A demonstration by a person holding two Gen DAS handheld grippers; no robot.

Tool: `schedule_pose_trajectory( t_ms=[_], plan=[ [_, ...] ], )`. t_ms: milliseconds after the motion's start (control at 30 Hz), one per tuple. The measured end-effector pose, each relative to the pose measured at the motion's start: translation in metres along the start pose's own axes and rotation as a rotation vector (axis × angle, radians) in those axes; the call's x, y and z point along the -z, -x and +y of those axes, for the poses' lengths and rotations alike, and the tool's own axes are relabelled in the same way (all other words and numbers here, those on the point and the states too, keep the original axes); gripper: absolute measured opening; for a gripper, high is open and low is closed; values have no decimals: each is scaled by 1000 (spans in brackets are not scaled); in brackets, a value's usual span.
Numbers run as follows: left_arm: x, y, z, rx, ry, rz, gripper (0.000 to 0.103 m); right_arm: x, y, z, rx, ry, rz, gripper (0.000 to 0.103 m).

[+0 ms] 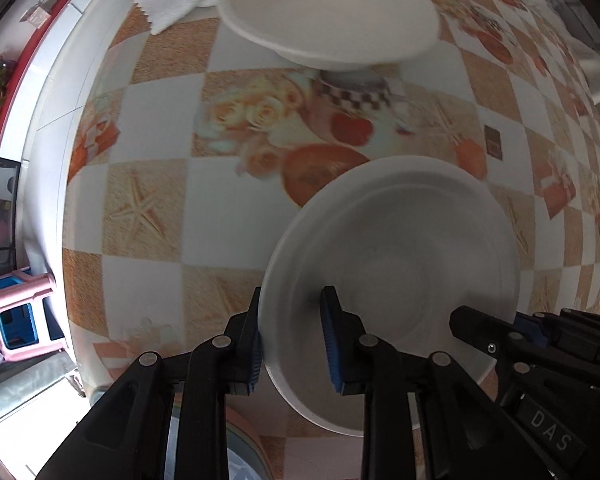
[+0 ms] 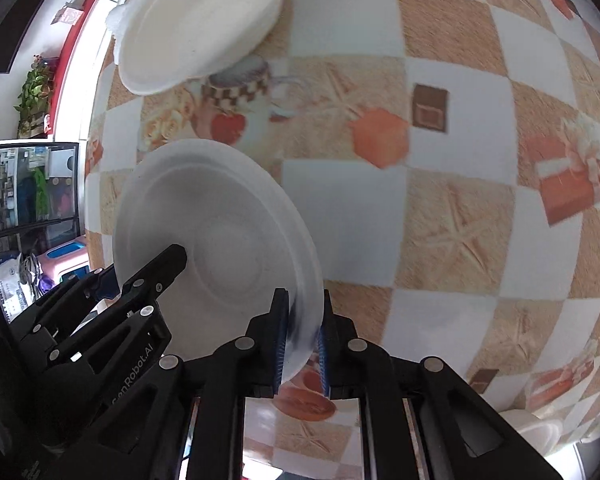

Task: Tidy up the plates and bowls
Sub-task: 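Close both grippers on the rim of the second white plate, then carry the white plate onto the first white plate and open both grippers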

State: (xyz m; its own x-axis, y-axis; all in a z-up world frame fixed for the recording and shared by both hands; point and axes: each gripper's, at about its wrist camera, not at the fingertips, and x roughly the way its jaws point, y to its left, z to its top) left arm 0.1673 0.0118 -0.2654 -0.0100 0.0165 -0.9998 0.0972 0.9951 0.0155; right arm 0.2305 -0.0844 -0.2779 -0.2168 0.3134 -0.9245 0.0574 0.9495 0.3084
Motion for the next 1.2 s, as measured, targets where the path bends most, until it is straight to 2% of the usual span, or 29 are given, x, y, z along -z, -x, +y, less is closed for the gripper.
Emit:
schedule_pose_trajectory(
  t_ms=[167,267,367,567,733,867,1033,1200],
  plan=[
    [36,-1,-36,-15,-36,4,30,40,3,-26,58,16,25,17],
    [50,-2,-44,-16,-33,12,30,58,3,-34,85,32,29,18],
    [57,1,-43,-11,-24,23,31,68,5,-40,86,34,36,18],
    [60,29,-51,-19,-14,-11,31,86,24,-38,75,67,8,18],
    [63,49,-56,-12,-55,-47,31,105,50,-39,59,50,-26,18],
    [72,67,-70,12,-111,-54,31,119,68,-58,56,15,-49,18],
    [85,70,-112,32,-227,-46,31,135,84,-100,60,-69,-72,18],
    [98,73,-152,50,-336,-48,31,145,89,-122,65,-159,-94,18]
  ],
)
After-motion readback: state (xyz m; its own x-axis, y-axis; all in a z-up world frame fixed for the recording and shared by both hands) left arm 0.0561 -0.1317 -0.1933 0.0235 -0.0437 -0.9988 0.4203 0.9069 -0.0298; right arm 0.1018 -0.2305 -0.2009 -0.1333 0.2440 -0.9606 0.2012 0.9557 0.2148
